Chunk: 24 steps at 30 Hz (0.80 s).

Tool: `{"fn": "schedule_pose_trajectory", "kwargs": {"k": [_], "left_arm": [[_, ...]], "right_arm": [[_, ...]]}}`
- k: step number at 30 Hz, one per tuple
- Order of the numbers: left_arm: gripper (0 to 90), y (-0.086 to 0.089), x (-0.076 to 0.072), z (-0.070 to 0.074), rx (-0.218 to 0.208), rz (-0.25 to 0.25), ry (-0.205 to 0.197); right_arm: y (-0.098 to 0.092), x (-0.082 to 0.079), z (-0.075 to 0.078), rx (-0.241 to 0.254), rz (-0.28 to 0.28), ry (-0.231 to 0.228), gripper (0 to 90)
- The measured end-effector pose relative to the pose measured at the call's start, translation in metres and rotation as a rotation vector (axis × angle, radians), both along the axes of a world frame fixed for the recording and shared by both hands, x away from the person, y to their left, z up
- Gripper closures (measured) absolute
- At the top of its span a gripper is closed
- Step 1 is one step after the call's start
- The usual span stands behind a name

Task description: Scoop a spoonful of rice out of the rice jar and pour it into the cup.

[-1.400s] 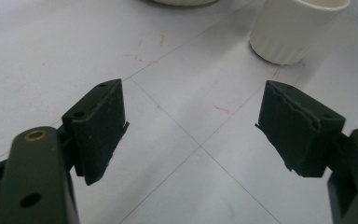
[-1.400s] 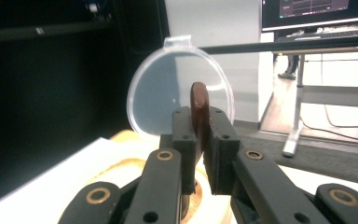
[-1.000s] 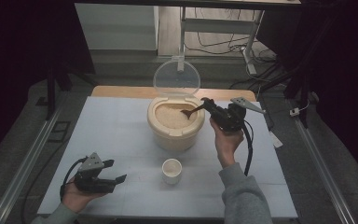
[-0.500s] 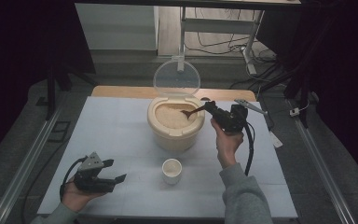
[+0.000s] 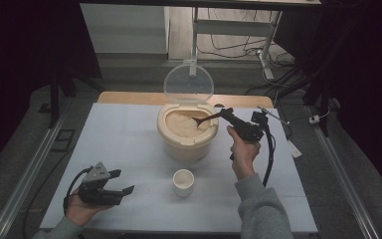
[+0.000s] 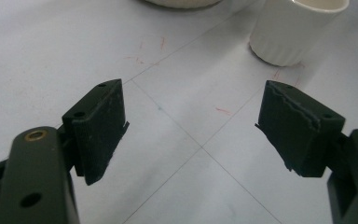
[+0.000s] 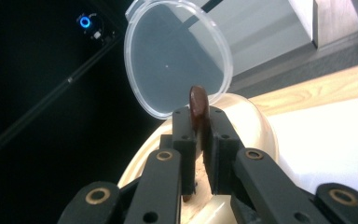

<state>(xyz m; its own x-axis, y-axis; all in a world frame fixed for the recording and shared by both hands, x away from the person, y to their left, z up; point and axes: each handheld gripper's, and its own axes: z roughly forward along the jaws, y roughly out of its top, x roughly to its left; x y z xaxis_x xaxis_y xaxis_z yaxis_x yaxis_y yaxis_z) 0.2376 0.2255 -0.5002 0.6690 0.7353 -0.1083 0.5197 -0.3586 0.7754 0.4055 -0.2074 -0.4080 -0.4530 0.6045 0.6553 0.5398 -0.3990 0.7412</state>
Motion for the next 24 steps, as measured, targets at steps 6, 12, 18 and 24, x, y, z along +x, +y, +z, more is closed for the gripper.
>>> {"fn": "schedule_pose_trajectory", "kwargs": {"k": [6,12,18,24], "left_arm": [[22.8,0.000,0.000,0.000,0.000,0.000,0.001],[22.9,-0.001,0.000,0.000,0.000,0.000,-0.002],[22.9,-0.001,0.000,0.001,0.001,-0.001,-0.005],[23.0,-0.001,0.000,0.001,0.004,-0.003,-0.005]], "right_arm": [[-0.010,0.002,-0.003,0.064,-0.010,0.064,83.6],[-0.017,0.002,-0.001,0.128,-0.018,0.097,83.6],[-0.023,0.003,-0.003,0.165,-0.015,0.140,83.6],[-0.025,0.003,-0.001,0.194,-0.007,0.148,83.6]]}}
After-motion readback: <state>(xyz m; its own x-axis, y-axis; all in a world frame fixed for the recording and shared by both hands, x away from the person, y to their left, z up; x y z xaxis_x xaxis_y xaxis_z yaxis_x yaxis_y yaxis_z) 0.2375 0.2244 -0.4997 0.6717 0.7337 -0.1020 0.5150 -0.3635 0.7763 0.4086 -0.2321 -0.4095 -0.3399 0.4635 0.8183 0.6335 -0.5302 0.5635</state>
